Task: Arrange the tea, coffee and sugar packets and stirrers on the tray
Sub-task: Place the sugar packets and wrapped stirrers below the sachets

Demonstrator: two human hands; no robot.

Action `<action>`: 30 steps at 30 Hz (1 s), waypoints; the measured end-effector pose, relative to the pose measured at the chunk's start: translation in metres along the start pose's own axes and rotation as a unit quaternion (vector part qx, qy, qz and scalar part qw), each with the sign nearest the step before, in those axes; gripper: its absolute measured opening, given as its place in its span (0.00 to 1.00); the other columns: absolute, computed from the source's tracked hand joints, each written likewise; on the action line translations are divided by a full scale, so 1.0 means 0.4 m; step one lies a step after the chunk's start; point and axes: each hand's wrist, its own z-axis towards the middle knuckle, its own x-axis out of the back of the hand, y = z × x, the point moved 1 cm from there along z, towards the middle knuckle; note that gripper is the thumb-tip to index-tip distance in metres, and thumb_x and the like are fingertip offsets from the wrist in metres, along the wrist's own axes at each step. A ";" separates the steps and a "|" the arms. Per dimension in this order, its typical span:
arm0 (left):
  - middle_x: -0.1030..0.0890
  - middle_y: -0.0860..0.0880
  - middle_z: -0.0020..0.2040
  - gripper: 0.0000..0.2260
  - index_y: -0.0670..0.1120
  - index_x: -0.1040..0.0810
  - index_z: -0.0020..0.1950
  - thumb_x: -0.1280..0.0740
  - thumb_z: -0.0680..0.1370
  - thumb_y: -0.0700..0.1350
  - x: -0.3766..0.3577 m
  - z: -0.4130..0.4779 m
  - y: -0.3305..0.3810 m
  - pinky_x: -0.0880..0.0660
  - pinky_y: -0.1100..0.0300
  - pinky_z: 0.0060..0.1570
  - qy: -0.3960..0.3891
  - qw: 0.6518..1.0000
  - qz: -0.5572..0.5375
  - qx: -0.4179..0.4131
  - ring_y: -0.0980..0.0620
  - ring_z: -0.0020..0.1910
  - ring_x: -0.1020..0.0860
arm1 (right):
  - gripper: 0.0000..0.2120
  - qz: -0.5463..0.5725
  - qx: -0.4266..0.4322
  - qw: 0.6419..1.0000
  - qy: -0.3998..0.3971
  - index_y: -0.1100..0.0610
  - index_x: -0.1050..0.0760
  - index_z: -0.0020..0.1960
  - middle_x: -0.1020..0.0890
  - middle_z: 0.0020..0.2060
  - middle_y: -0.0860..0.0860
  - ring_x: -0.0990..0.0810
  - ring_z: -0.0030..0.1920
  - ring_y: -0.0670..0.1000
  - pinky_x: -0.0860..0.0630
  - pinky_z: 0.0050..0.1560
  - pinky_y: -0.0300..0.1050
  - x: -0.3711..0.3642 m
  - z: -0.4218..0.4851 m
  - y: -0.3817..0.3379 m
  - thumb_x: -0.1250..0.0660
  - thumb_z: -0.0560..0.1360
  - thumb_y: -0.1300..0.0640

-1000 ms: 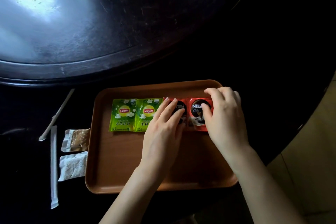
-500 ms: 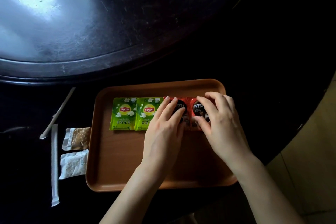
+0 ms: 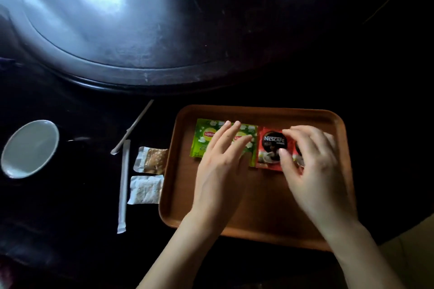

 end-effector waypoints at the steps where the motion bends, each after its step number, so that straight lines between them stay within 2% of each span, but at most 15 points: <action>1: 0.23 0.44 0.64 0.14 0.45 0.21 0.57 0.38 0.74 0.43 0.027 -0.013 -0.026 0.37 0.63 0.66 0.018 1.000 -0.003 0.012 0.48 0.67 0.29 | 0.17 0.030 0.011 0.999 -0.014 0.59 0.26 0.57 0.21 0.53 0.55 0.28 0.56 0.53 0.35 0.60 0.41 -0.013 0.001 -0.028 0.42 0.73 0.53; 4: 0.21 0.43 0.60 0.12 0.43 0.20 0.55 0.38 0.74 0.40 0.115 -0.068 -0.117 0.32 0.59 0.62 0.096 0.993 0.008 0.075 0.47 0.62 0.25 | 0.16 0.067 0.060 0.993 -0.072 0.58 0.24 0.55 0.20 0.50 0.53 0.26 0.54 0.53 0.32 0.59 0.43 -0.064 0.010 -0.119 0.41 0.72 0.52; 6: 0.20 0.44 0.58 0.12 0.42 0.20 0.55 0.36 0.73 0.39 0.169 -0.110 -0.171 0.29 0.56 0.59 0.122 0.983 0.029 0.131 0.47 0.59 0.24 | 0.14 0.067 0.090 0.988 -0.103 0.57 0.23 0.53 0.19 0.49 0.53 0.24 0.52 0.55 0.27 0.55 0.48 -0.100 0.024 -0.182 0.39 0.71 0.52; 8: 0.20 0.45 0.57 0.14 0.43 0.21 0.58 0.33 0.72 0.38 0.205 -0.141 -0.219 0.28 0.55 0.56 0.104 0.975 0.042 0.195 0.47 0.58 0.24 | 0.13 0.059 0.113 0.984 -0.123 0.57 0.22 0.51 0.18 0.46 0.53 0.23 0.50 0.57 0.25 0.51 0.52 -0.136 0.043 -0.247 0.35 0.69 0.53; 10: 0.20 0.43 0.56 0.17 0.43 0.22 0.59 0.30 0.71 0.39 0.218 -0.159 -0.258 0.31 0.58 0.54 0.058 0.969 0.049 0.235 0.45 0.57 0.24 | 0.13 0.035 0.149 0.976 -0.152 0.56 0.22 0.50 0.18 0.46 0.53 0.24 0.49 0.58 0.27 0.50 0.52 -0.173 0.061 -0.312 0.33 0.68 0.52; 12: 0.20 0.43 0.55 0.18 0.42 0.22 0.59 0.29 0.70 0.44 0.215 -0.165 -0.279 0.33 0.59 0.53 0.022 0.972 0.065 0.226 0.44 0.56 0.25 | 0.15 0.007 0.182 0.962 -0.202 0.57 0.25 0.54 0.21 0.50 0.54 0.27 0.54 0.58 0.31 0.54 0.53 -0.207 0.071 -0.365 0.33 0.71 0.51; 14: 0.21 0.43 0.55 0.20 0.41 0.23 0.59 0.27 0.69 0.44 0.213 -0.166 -0.289 0.34 0.59 0.53 0.005 0.973 0.065 0.222 0.43 0.55 0.25 | 0.16 -0.030 0.196 0.948 -0.248 0.56 0.29 0.58 0.25 0.56 0.54 0.32 0.59 0.57 0.36 0.59 0.53 -0.236 0.074 -0.408 0.36 0.73 0.51; 16: 0.22 0.44 0.54 0.22 0.42 0.24 0.60 0.26 0.67 0.42 0.212 -0.161 -0.292 0.34 0.59 0.53 -0.005 0.975 0.065 0.215 0.44 0.55 0.26 | 0.14 -0.063 0.197 0.945 -0.252 0.56 0.31 0.59 0.27 0.57 0.54 0.34 0.60 0.57 0.38 0.60 0.53 -0.254 0.071 -0.429 0.38 0.75 0.55; 21: 0.29 0.53 0.46 0.18 0.48 0.25 0.56 0.27 0.68 0.45 0.219 -0.146 -0.307 0.34 0.62 0.47 -0.017 0.972 0.025 0.235 0.51 0.49 0.29 | 0.15 -0.054 0.140 0.948 -0.281 0.56 0.32 0.58 0.26 0.57 0.55 0.33 0.59 0.58 0.38 0.59 0.51 -0.273 0.068 -0.455 0.36 0.72 0.61; 26: 0.29 0.51 0.43 0.09 0.45 0.22 0.46 0.28 0.68 0.45 0.220 -0.140 -0.326 0.35 0.61 0.42 -0.042 0.973 0.004 0.225 0.48 0.47 0.28 | 0.10 -0.049 0.136 0.946 -0.290 0.57 0.31 0.52 0.26 0.53 0.55 0.33 0.58 0.58 0.38 0.58 0.52 -0.276 0.076 -0.462 0.41 0.71 0.65; 28: 0.28 0.50 0.42 0.07 0.46 0.21 0.43 0.27 0.68 0.44 0.227 -0.143 -0.332 0.35 0.66 0.39 -0.036 0.975 -0.001 0.217 0.50 0.45 0.27 | 0.10 -0.026 0.133 0.950 -0.280 0.57 0.30 0.50 0.26 0.52 0.55 0.33 0.56 0.57 0.37 0.57 0.51 -0.272 0.081 -0.457 0.40 0.70 0.65; 30: 0.26 0.52 0.41 0.05 0.47 0.21 0.41 0.27 0.67 0.41 0.245 -0.147 -0.331 0.35 0.72 0.38 -0.002 0.976 -0.034 0.216 0.55 0.41 0.26 | 0.06 0.055 0.094 0.956 -0.271 0.57 0.30 0.48 0.24 0.48 0.53 0.29 0.53 0.55 0.33 0.54 0.48 -0.259 0.086 -0.450 0.38 0.71 0.62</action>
